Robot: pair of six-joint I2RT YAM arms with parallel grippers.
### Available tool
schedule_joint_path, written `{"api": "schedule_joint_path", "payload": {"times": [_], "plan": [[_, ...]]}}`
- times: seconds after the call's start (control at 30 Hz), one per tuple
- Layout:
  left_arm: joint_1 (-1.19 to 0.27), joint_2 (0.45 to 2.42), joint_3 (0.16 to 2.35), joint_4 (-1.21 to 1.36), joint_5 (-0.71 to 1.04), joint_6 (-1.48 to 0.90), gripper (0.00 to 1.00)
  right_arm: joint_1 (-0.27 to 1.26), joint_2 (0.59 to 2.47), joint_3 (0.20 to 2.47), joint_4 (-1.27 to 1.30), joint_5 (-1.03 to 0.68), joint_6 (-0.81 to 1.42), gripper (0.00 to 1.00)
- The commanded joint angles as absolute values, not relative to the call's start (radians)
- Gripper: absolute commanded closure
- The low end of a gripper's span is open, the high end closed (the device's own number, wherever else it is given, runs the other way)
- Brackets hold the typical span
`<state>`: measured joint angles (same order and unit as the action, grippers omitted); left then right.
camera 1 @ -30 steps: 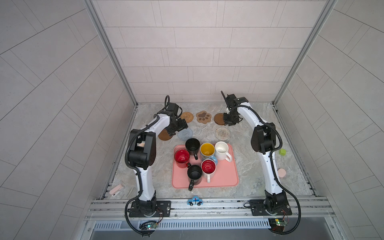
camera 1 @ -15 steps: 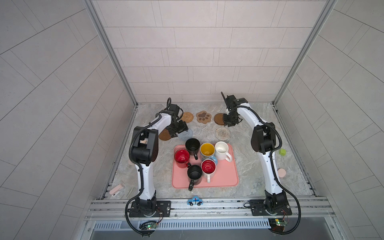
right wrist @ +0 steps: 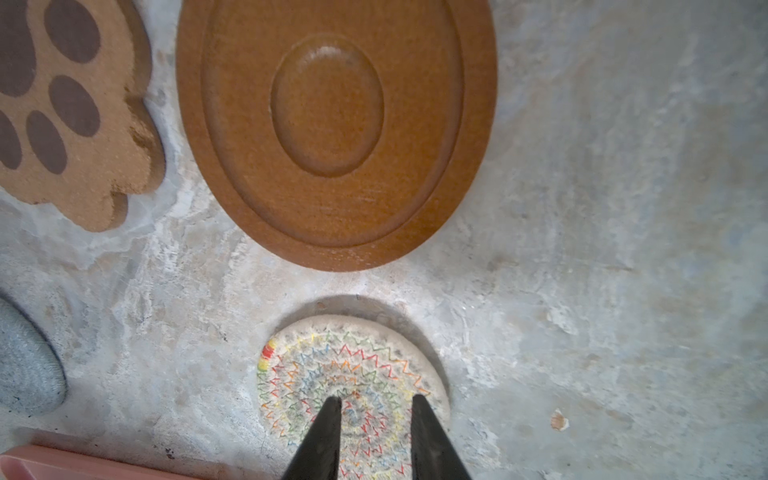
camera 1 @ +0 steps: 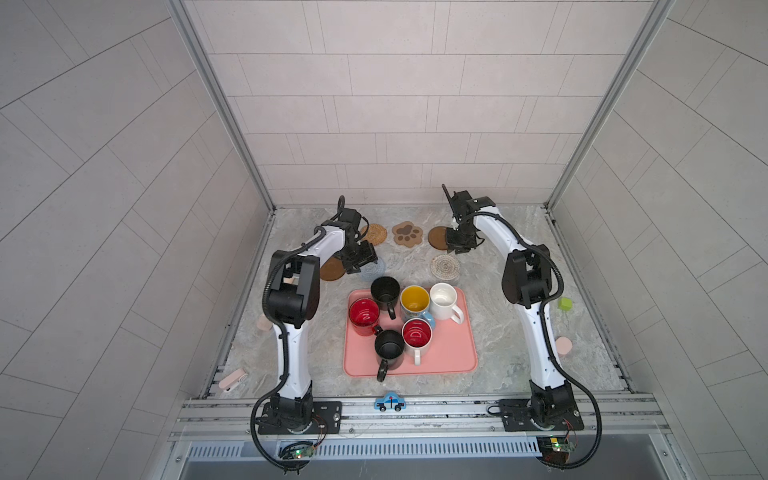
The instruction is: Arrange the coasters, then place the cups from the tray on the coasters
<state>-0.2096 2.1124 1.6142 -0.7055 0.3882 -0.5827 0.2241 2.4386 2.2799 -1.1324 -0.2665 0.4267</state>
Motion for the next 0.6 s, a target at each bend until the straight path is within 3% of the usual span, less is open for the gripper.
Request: {"api": "schedule_joint_path", "payload": {"times": [0.0,0.57], "plan": [[-0.214,2.146,1.656,-0.694,0.435,-0.550,0.29,0.225,2.389,2.273,-1.155,-0.263,0.431,0.68],[-0.233,2.235,1.695,-0.691,0.525,-0.504,0.42,0.223,2.390,2.267,-1.169,-0.254,0.426,0.68]]}}
